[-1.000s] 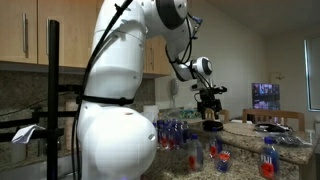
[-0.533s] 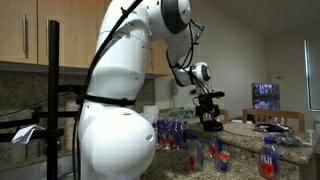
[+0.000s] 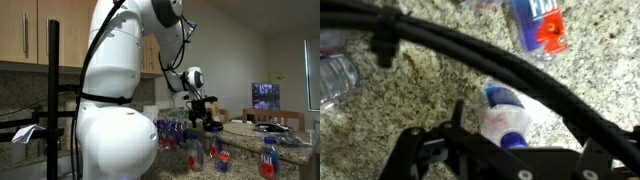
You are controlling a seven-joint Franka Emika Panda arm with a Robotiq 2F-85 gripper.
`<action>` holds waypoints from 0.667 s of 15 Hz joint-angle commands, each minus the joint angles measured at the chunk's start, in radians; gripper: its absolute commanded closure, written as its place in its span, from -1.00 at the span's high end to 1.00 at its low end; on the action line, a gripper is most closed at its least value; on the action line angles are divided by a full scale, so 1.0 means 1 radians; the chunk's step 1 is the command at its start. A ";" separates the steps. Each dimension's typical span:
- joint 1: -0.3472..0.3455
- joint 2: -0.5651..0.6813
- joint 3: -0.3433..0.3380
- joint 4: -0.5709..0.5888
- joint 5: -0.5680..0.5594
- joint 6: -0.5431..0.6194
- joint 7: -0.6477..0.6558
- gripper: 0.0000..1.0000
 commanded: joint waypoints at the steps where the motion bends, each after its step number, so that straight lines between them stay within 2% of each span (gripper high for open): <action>1: 0.001 -0.081 0.046 -0.139 0.051 0.103 -0.014 1.00; 3: -0.002 -0.094 0.058 -0.167 0.075 0.114 -0.018 1.00; 4: 0.064 -0.110 -0.014 -0.175 0.072 0.104 -0.006 1.00; 10: 0.122 -0.167 -0.095 -0.190 0.045 0.043 0.017 1.00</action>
